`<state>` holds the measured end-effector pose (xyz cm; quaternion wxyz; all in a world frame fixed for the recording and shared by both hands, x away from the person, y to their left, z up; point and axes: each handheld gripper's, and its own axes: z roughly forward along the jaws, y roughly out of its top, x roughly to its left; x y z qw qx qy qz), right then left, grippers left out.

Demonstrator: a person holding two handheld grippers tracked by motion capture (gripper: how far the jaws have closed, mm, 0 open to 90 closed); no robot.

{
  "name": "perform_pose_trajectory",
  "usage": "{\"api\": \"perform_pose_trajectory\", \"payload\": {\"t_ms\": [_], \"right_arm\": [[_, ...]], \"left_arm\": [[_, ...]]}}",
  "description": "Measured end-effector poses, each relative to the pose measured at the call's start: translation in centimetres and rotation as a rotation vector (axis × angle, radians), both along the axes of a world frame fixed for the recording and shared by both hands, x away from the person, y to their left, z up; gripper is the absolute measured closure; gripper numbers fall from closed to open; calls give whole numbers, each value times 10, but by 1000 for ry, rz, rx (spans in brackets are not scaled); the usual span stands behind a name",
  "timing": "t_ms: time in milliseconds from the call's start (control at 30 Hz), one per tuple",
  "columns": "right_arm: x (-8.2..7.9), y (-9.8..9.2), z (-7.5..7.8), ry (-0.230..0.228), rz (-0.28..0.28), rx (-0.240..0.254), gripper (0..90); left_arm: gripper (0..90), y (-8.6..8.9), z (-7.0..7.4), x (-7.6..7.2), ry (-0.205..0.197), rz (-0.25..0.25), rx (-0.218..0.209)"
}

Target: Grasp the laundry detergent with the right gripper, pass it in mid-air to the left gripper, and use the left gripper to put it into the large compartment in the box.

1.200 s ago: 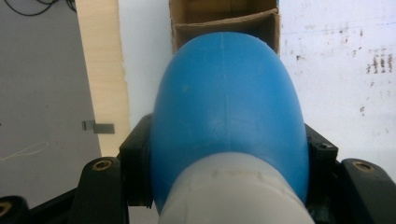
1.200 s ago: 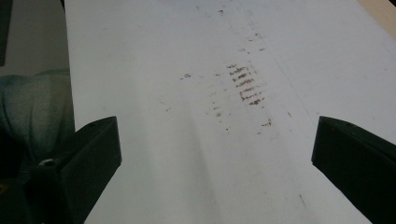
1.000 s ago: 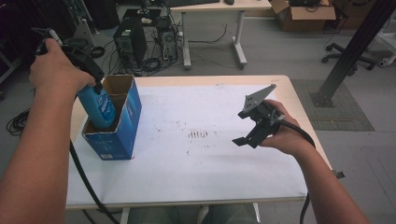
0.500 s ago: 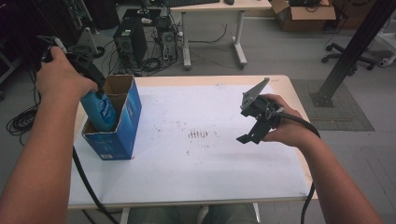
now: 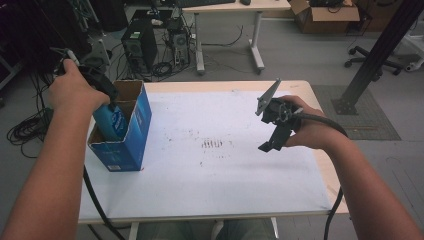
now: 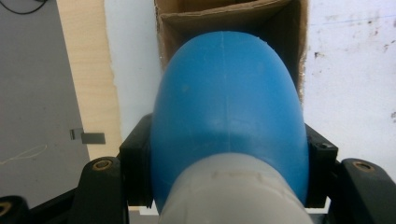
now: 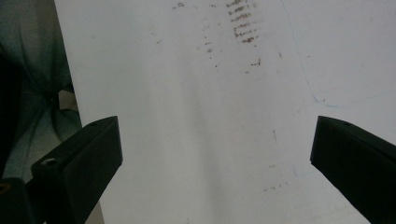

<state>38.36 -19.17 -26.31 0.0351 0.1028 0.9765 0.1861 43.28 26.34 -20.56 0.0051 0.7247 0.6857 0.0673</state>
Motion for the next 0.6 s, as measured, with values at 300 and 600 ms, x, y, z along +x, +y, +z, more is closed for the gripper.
{"api": "perform_pose_trajectory", "payload": {"t_ms": [300,600], "right_arm": [[4,0,0,30,5,-75,20],[5,-4,-1,40,-8,-86,21]], "left_arm": [[379,-3,-18,-1,1,-2,-12],[378,-1,-35,0,-21,-12,1]]}}
